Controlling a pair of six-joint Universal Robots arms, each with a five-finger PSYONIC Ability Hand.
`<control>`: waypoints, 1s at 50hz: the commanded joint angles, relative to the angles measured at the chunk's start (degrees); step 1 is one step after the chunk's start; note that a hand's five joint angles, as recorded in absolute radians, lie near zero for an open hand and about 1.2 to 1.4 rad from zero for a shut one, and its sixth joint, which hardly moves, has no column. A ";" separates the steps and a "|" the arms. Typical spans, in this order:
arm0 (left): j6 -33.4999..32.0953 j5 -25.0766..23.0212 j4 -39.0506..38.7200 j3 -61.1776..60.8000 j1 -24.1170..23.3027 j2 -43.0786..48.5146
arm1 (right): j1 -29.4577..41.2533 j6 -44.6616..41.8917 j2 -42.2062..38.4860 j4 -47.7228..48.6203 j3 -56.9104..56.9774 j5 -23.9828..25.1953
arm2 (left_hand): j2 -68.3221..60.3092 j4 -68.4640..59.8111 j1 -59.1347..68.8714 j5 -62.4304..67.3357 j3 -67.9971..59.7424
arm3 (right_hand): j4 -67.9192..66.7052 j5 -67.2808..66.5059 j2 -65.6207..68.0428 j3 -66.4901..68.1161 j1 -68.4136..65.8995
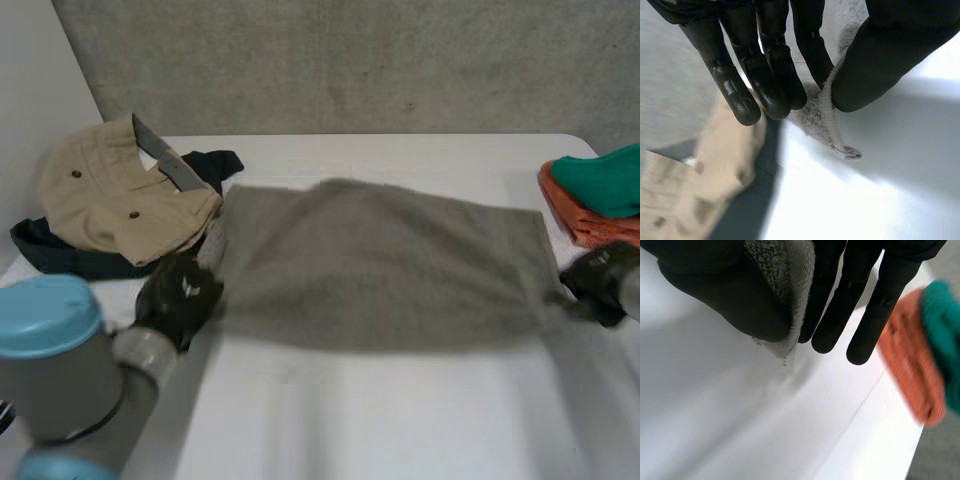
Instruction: Fold the laundry.
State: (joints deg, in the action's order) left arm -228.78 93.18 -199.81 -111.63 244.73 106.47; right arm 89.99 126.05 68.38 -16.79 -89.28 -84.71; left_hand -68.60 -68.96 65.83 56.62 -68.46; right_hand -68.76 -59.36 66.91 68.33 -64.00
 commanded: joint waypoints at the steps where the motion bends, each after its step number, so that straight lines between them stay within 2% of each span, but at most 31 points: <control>1: -3.78 -0.19 26.20 -6.58 -0.22 -9.44 | -7.90 -16.09 7.82 -7.38 -11.26 -0.20 | -11.40 -11.04 14.17 13.38 -11.54 | -11.24 -10.64 13.09 11.67 -16.00; 2: -4.30 -0.45 29.62 -6.76 -0.48 -9.44 | -8.77 -17.40 8.00 -7.47 -12.05 -0.20 | -11.40 -11.04 14.17 13.38 -11.54 | -11.24 -10.64 13.09 11.67 -16.00; 4: -4.57 -0.54 31.06 -6.41 -0.57 -9.27 | -9.39 -17.24 7.91 -7.38 -12.32 -0.11 | -11.40 -11.04 14.17 13.38 -11.54 | -11.24 -10.64 13.09 11.67 -16.00; 8: -4.57 -0.46 29.31 -3.34 -0.22 -8.30 | -9.31 -16.36 7.56 -6.42 -11.71 -0.11 | -11.40 -11.04 14.17 13.38 -11.54 | -11.24 -10.64 13.09 11.67 -16.00; 12: -4.05 -0.37 23.95 3.16 -0.31 -3.56 | -8.69 -13.91 5.19 -1.24 -9.34 0.07 | -11.40 -11.04 14.17 13.38 -11.54 | -11.24 -10.64 13.09 11.67 -16.00; 18: -4.04 -0.10 11.91 14.58 -1.71 4.96 | -5.80 -9.07 -0.61 10.18 -5.47 0.15 | -11.40 -11.04 14.17 13.38 -11.54 | -11.24 -10.64 13.09 11.67 -16.00; 22: -4.40 -0.02 3.22 21.61 -3.38 13.13 | -4.56 -6.96 -6.14 16.08 -1.95 -0.46 | -11.40 -11.04 14.17 13.38 -11.54 | -11.24 -10.64 13.09 11.67 -16.00; 27: -5.27 2.44 -6.62 30.92 -3.91 23.23 | -2.81 -6.25 -11.24 21.78 3.05 -1.42 | -11.40 -11.04 14.17 13.38 -11.54 | -11.24 -10.64 13.09 11.67 -16.00; 34: -11.77 2.89 -11.56 40.69 -3.91 32.56 | -1.14 -5.73 -17.31 27.59 8.86 -2.31 | -11.40 -11.04 14.17 13.38 -11.54 | -11.24 -10.64 13.09 11.67 -16.00; 38: -12.57 2.80 -13.23 43.07 -3.91 35.29 | -0.35 -5.38 -19.25 30.93 10.71 -2.48 | -11.40 -11.04 14.17 13.38 -11.54 | -11.24 -10.64 13.09 11.67 -16.00; 39: -12.48 2.71 -13.85 43.16 -3.91 35.73 | -0.17 -5.29 -19.42 31.46 10.80 -2.48 | -11.40 -11.04 14.17 13.38 -11.54 | -5.31 -4.70 7.15 5.74 -10.06; 40: -12.48 2.36 -15.16 43.16 -4.00 36.08 | 0.18 -5.20 -19.51 32.60 10.88 -2.74 | -5.59 -5.23 8.36 7.57 -5.74 | 20.23 20.83 -18.39 -19.80 15.48; 42: -12.31 2.01 -16.83 42.55 -4.17 36.17 | 0.71 -4.59 -19.51 32.96 10.89 -3.71 | 40.48 40.83 -37.71 -38.50 40.33 | 58.76 59.36 -56.91 -58.33 54.00; 43: -12.22 1.92 -17.71 42.28 -4.52 36.17 | 0.97 -4.24 -19.42 32.87 10.71 -4.41 | 58.60 58.96 -55.83 -56.62 58.46 | 58.76 59.36 -56.91 -58.33 54.00; 44: -12.39 1.40 -19.02 41.67 -5.14 35.83 | 1.32 -3.28 -18.90 32.70 10.36 -6.42 | 55.75 56.10 -52.98 -53.77 55.60 | 58.76 59.36 -56.91 -58.33 54.00; 47: -12.22 0.69 -21.31 40.35 -6.98 34.95 | 1.50 -1.34 -17.24 32.09 9.13 -9.41 | 58.60 58.96 -55.83 -56.62 58.46 | 58.76 59.36 -56.91 -58.33 54.00; 50: -12.22 0.51 -22.02 38.94 -7.52 33.10 | 1.15 1.21 -13.55 31.21 6.76 -9.95 | 58.60 58.96 -55.83 -56.62 58.46 | 58.76 59.36 -56.91 -58.33 54.00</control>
State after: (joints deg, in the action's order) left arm -241.27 94.40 -219.29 -69.99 239.04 142.17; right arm 91.26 123.36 50.06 15.86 -79.24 -91.74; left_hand -11.71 -11.52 10.67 2.56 -12.02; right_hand -11.91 -2.64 11.96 12.15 -13.89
